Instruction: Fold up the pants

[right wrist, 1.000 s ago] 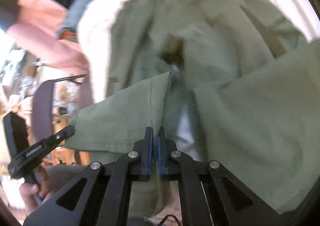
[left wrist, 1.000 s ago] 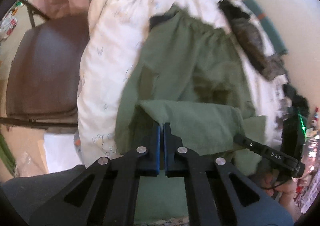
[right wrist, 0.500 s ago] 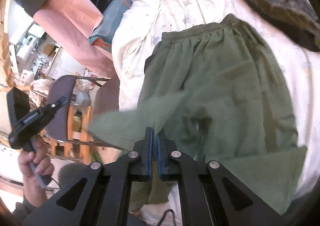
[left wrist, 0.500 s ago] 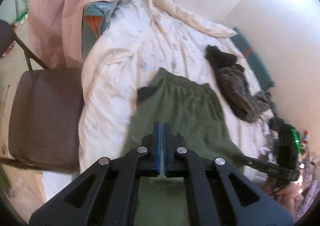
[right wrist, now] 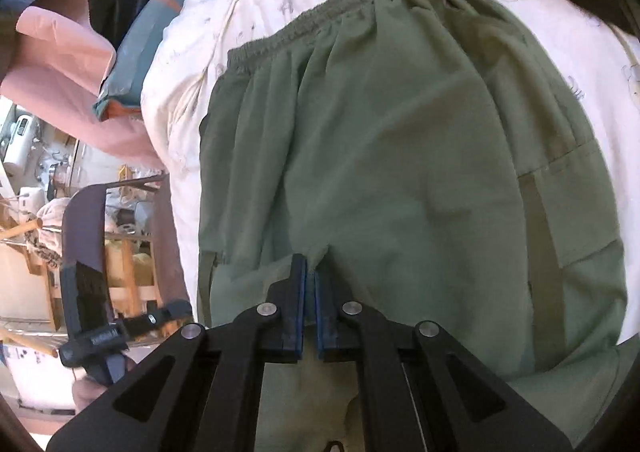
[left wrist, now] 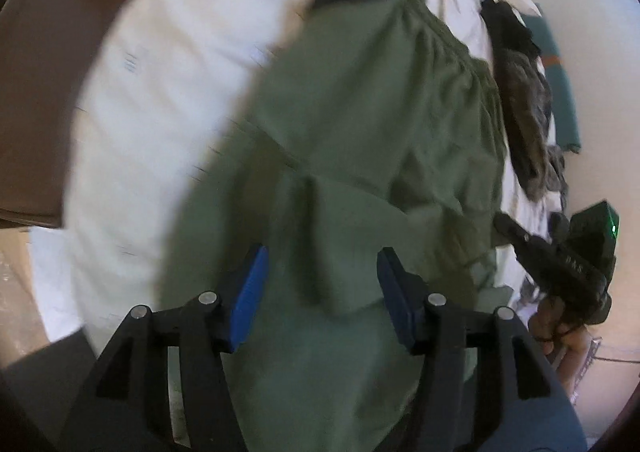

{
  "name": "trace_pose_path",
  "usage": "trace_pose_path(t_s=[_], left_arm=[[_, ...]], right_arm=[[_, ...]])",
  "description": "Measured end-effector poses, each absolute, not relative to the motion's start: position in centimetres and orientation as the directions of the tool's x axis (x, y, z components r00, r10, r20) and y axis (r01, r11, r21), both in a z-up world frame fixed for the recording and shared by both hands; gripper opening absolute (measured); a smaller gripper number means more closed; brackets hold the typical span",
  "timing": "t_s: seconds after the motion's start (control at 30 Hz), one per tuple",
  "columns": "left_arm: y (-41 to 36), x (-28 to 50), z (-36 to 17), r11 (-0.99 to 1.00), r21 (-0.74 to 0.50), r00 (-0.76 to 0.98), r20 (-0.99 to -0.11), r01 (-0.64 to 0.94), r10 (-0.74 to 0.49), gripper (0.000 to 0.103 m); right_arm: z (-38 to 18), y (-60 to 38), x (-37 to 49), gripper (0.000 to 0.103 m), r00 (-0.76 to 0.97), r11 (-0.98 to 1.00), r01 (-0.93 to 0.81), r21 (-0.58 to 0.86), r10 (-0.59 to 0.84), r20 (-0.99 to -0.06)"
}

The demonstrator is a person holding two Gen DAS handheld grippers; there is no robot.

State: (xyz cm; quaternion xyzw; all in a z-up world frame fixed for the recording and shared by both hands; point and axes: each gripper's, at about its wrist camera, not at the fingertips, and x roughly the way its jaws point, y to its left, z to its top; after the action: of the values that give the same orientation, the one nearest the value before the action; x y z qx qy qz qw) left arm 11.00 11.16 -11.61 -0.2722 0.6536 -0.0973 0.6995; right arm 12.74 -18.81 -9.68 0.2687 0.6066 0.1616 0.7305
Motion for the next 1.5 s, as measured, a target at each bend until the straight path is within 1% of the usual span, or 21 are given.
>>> trace_pose_path(t_s=[0.13,0.17,0.2,0.23,0.37,0.47,0.6,0.7,0.83,0.87,0.9,0.93,0.97,1.0,1.07,1.1,1.13,1.2,1.3,1.4,1.5], left_arm=[[8.3,10.8,-12.4,0.847,-0.494,0.096,-0.869,-0.197,-0.485,0.051],[7.8,10.7,-12.7,0.852,-0.486,0.094,-0.874,-0.193,-0.477,0.046],[7.4,10.6,-13.0,0.849,-0.496,0.091,-0.868,-0.184,-0.488,0.009],[7.1,10.7,-13.2,0.843,-0.511,0.084,-0.859,-0.167,-0.504,0.003],[7.9,11.3,-9.2,0.866,-0.494,0.229,-0.854,-0.080,-0.466,0.001],[10.2,12.5,-4.9,0.834,-0.548,0.342,-0.796,-0.060,-0.499,0.001],[13.1,15.6,-1.0,0.831,-0.555,0.445,-0.756,-0.046,-0.480,0.001],[14.2,19.2,-1.1,0.856,-0.514,0.477,-0.767,-0.057,-0.429,0.001],[14.0,23.9,-6.2,0.876,-0.474,0.413,-0.818,-0.091,-0.400,0.002],[14.3,24.5,-8.1,0.866,-0.483,0.380,-0.830,-0.127,-0.407,0.003],[14.2,24.9,-9.4,0.864,-0.481,0.349,-0.843,-0.151,-0.409,0.009],[14.2,25.1,-10.6,0.866,-0.469,0.311,-0.861,-0.173,-0.403,0.015],[14.3,25.1,-11.6,0.870,-0.455,0.283,-0.874,-0.188,-0.395,0.033],[14.4,25.1,-11.8,0.871,-0.451,0.280,-0.876,-0.193,-0.392,0.046],[15.2,25.0,-10.7,0.867,-0.461,0.333,-0.861,-0.189,-0.385,0.052],[15.5,24.8,-9.9,0.868,-0.463,0.356,-0.853,-0.177,-0.382,0.062],[15.7,24.7,-9.0,0.876,-0.455,0.378,-0.848,-0.162,-0.371,0.066],[15.3,24.2,-7.3,0.920,-0.382,0.406,-0.857,-0.086,-0.318,0.069],[12.9,23.5,-6.4,0.978,-0.191,0.367,-0.906,0.087,-0.210,0.069],[11.4,23.0,-6.9,0.982,-0.071,0.358,-0.924,0.176,-0.131,0.069],[10.8,23.9,-8.9,0.982,-0.059,0.312,-0.943,0.179,-0.113,0.069]], right_arm=[[-10.1,-19.2,12.8,0.003,0.208,0.810,0.113,0.575,0.547,-0.811],[-10.3,-19.3,12.8,0.003,0.208,0.804,0.122,0.582,0.553,-0.807],[-10.2,-19.4,13.0,0.003,0.208,0.800,0.126,0.587,0.557,-0.804],[-10.3,-19.4,13.1,0.003,0.208,0.796,0.130,0.591,0.561,-0.801],[-8.9,-18.9,13.2,0.003,0.221,0.784,0.088,0.614,0.586,-0.780],[-7.0,-18.1,13.5,0.003,0.238,0.773,0.037,0.633,0.608,-0.757],[-4.5,-17.3,15.4,0.003,0.314,0.737,-0.006,0.676,0.643,-0.699],[-4.5,-15.9,17.9,0.003,0.320,0.738,-0.004,0.675,0.641,-0.698],[-8.0,-14.5,21.5,0.004,0.301,0.771,0.064,0.634,0.590,-0.749],[-9.5,-14.5,22.4,0.004,0.295,0.769,0.089,0.633,0.586,-0.755],[-10.5,-14.6,22.9,0.008,0.284,0.774,0.105,0.624,0.578,-0.765],[-11.5,-14.7,23.2,0.008,0.269,0.783,0.136,0.607,0.560,-0.783],[-12.5,-14.9,23.5,0.008,0.257,0.786,0.162,0.597,0.551,-0.794],[-13.3,-15.2,23.6,0.008,0.247,0.784,0.178,0.595,0.550,-0.798],[-13.7,-15.7,23.7,0.014,0.244,0.787,0.193,0.585,0.539,-0.806],[-13.5,-16.0,23.5,0.028,0.260,0.788,0.198,0.583,0.531,-0.807],[-13.0,-16.5,23.1,0.045,0.289,0.786,0.194,0.587,0.526,-0.800],[-11.6,-17.5,22.2,0.059,0.366,0.784,0.172,0.597,0.512,-0.777],[-8.7,-18.6,20.6,0.059,0.468,0.810,0.112,0.575,0.467,-0.750],[-8.4,-16.4,20.7,0.058,0.352,0.866,-0.010,0.499,0.470,-0.809],[-8.7,-13.2,20.5,0.057,0.301,0.916,-0.146,0.373,0.400,-0.866]])
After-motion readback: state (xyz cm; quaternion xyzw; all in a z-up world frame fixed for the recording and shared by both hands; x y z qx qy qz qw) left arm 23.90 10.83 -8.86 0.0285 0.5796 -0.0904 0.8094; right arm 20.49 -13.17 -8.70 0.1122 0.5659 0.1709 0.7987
